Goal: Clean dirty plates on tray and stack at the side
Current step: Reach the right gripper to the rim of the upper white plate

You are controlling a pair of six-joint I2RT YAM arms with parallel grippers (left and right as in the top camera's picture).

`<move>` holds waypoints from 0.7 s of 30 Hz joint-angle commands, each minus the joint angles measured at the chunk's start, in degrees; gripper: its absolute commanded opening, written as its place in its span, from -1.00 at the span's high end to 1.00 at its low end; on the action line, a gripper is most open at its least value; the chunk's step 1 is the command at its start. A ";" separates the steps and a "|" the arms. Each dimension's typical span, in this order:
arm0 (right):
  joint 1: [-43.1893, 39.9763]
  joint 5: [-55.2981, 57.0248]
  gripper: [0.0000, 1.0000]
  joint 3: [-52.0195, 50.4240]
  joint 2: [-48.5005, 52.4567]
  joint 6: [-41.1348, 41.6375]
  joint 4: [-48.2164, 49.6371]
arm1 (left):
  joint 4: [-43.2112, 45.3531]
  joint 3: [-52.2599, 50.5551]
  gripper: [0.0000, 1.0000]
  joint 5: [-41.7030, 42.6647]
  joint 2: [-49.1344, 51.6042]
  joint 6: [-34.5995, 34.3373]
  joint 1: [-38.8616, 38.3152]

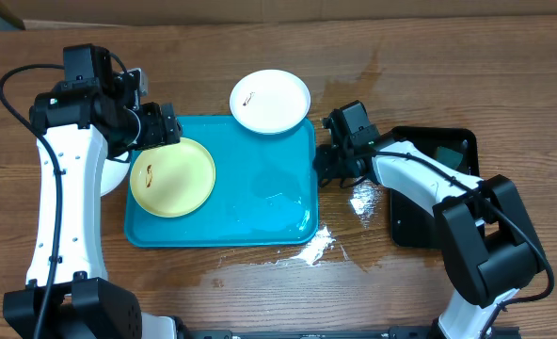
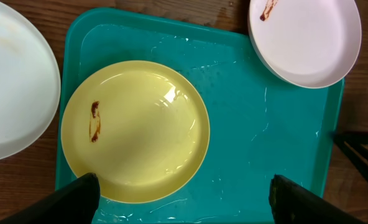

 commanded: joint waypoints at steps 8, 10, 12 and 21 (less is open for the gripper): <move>0.28 -1.16 -0.04 20.52 0.28 -10.64 -15.13 | 0.52 -0.22 -0.76 -0.28 -0.02 -0.96 -0.09; 0.52 2.67 -0.08 21.99 0.35 -9.84 -14.29 | 0.55 -0.22 -0.76 -0.28 -0.02 -1.01 -0.09; 0.07 5.68 -0.09 22.14 0.55 -5.14 -11.45 | 0.46 -0.22 -0.75 -0.28 -0.02 -1.51 -0.09; -2.64 2.36 -0.09 22.29 8.44 -0.72 4.02 | 0.55 -0.22 -0.75 -0.26 -0.02 -2.05 -0.11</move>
